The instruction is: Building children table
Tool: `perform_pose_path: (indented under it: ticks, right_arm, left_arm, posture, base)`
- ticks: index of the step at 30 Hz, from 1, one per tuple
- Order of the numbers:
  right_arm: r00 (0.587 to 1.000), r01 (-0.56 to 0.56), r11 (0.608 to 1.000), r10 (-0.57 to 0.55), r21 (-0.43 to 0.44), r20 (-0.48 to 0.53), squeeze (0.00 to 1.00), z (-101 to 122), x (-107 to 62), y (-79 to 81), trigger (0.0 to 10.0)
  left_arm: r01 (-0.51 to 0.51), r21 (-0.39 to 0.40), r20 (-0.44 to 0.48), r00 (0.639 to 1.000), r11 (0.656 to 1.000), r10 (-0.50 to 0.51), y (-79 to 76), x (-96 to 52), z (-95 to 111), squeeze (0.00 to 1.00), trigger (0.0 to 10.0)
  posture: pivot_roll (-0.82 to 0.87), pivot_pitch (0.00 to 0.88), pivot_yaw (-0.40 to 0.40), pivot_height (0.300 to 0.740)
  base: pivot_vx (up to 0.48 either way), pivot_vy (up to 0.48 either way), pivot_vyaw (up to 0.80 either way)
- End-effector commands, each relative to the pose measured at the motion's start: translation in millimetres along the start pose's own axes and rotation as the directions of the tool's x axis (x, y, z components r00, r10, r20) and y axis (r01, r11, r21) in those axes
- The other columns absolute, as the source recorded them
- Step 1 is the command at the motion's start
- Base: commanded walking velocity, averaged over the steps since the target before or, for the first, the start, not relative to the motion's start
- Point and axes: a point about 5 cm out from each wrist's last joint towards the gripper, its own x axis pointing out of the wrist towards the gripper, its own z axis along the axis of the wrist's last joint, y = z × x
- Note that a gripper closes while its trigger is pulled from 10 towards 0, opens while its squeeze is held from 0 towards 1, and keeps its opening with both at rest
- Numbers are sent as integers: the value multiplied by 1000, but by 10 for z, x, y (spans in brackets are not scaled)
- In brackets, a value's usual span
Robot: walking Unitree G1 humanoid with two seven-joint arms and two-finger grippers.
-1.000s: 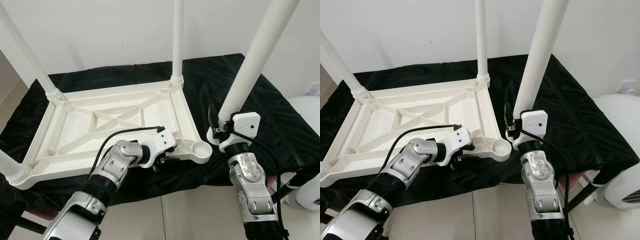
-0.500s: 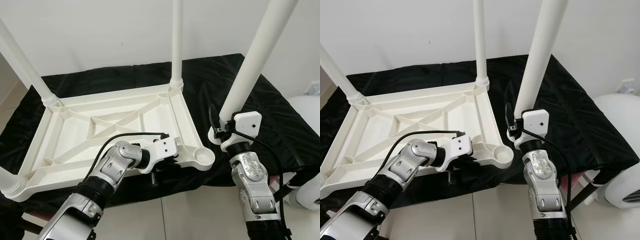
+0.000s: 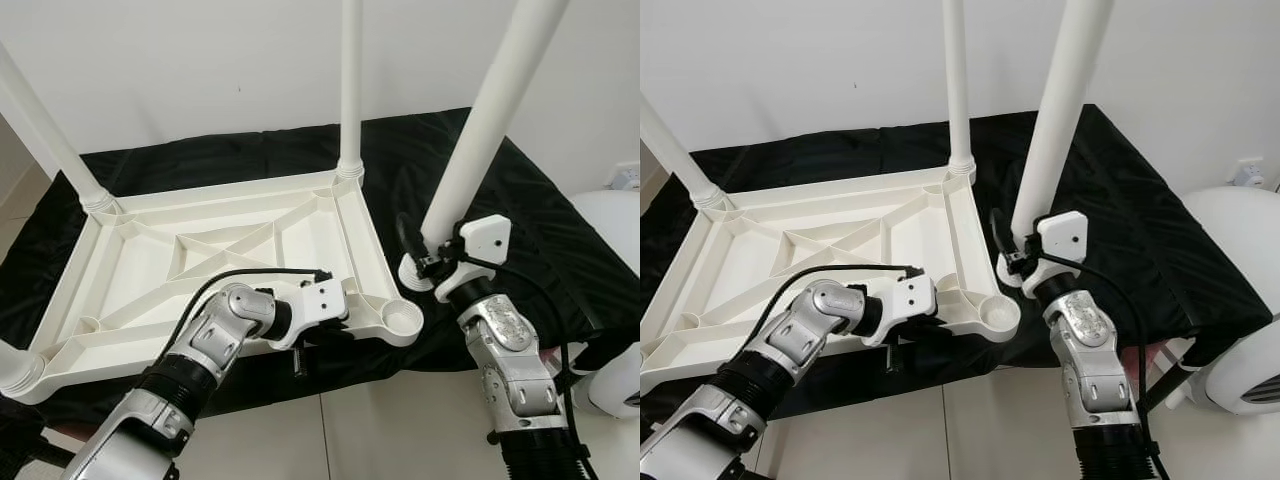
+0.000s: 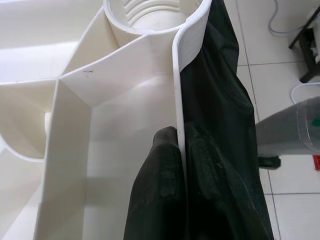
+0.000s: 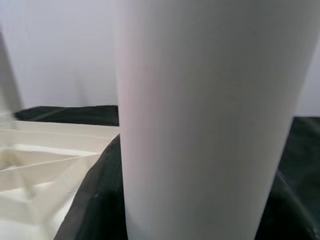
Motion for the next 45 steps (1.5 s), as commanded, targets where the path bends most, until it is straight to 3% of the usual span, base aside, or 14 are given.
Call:
perform_pose_path:
  ticks: [1, 8, 17, 21, 37, 45]
  right_arm:
    - [997, -72, 995, 73, 75, -20, 0, -53, -9, 117, 10000]
    - [982, -176, 975, 184, 134, -50, 0, -94, -83, 159, 10000]
    - [989, -135, 985, 141, 106, -48, 0, -45, -76, -37, 10000]
    - [991, -123, 987, 127, 108, -34, 0, -1, -66, -84, 10000]
    - [994, -107, 990, 109, 94, -13, 0, 50, -66, -181, 10000]
    - [999, -42, 996, 42, 79, 3, 0, 75, -67, -295, 10000]
  left_arm:
    - [-14, -31, -106, 994, 999, 11, 13, -96, -198, 0, 10000]
    - [-28, -35, -116, 993, 999, 24, 39, -146, -230, 0, 10000]
    - [-183, -103, -179, 970, 978, 163, 153, -84, -376, 0, 10000]
    - [-205, -114, -183, 966, 972, 182, 177, -77, -382, 0, 10000]
    - [-188, -116, -146, 974, 975, 171, 203, -47, -308, 0, 10000]
    - [-196, -128, -142, 974, 972, 178, 220, -57, -316, 0, 10000]
  posture:
    - [-136, 74, 99, 740]
    - [-136, 79, 102, 740]
    - [-141, 82, 102, 740]
    - [-144, 82, 102, 740]
    - [-145, 84, 109, 740]
    - [-144, 83, 110, 740]
  base:
    - [0, 0, 0]
    - [0, 0, 0]
    - [0, 0, 0]
    - [0, 0, 0]
    - [0, 0, 0]
    - [0, 0, 0]
